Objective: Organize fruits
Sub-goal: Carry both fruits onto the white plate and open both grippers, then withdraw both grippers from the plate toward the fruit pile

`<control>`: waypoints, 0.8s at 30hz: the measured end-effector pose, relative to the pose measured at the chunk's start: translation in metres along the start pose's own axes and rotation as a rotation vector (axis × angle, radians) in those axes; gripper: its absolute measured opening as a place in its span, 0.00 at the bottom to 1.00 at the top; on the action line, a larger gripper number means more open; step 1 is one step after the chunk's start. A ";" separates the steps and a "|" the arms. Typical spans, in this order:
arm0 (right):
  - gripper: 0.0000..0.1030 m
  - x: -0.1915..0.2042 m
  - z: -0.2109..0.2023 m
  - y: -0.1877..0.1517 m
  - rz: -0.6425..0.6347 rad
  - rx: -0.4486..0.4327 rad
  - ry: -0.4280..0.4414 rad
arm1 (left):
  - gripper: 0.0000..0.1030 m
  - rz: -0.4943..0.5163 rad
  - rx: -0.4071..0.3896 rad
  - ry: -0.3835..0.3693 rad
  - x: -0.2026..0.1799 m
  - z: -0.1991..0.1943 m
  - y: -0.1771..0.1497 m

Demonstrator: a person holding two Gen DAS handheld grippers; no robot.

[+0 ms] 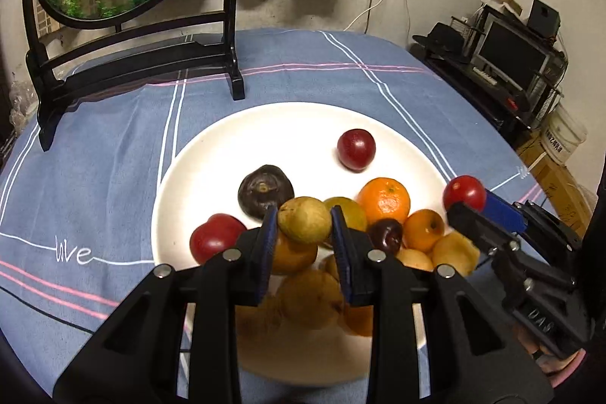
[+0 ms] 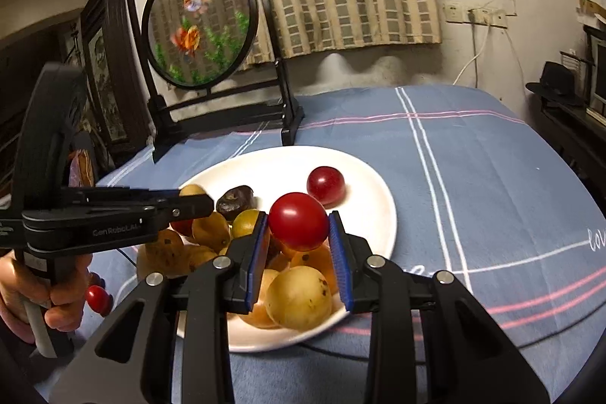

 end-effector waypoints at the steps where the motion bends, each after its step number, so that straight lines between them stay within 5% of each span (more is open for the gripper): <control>1: 0.37 0.000 0.002 0.000 -0.005 0.005 -0.002 | 0.31 0.002 -0.007 0.009 -0.001 -0.001 0.001; 3: 0.40 0.000 0.001 0.002 -0.007 0.000 0.002 | 0.64 0.003 -0.044 0.033 -0.001 -0.008 0.005; 9: 0.50 0.006 -0.019 0.013 0.015 -0.054 0.019 | 0.94 -0.012 -0.136 0.065 0.004 -0.058 0.006; 17: 0.57 0.033 -0.041 0.009 0.029 -0.029 0.080 | 0.98 -0.088 -0.204 0.088 0.062 -0.123 -0.045; 24: 0.58 0.112 -0.051 -0.024 -0.119 0.109 0.217 | 0.97 -0.243 -0.246 0.294 0.140 -0.142 -0.080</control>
Point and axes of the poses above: each gripper's, at about its wrist camera, not at the fingertips, and z roughly the way its jaws point, x to its left, y to its top, the point moved 6 cm from there along z, roughly the way its jaws point
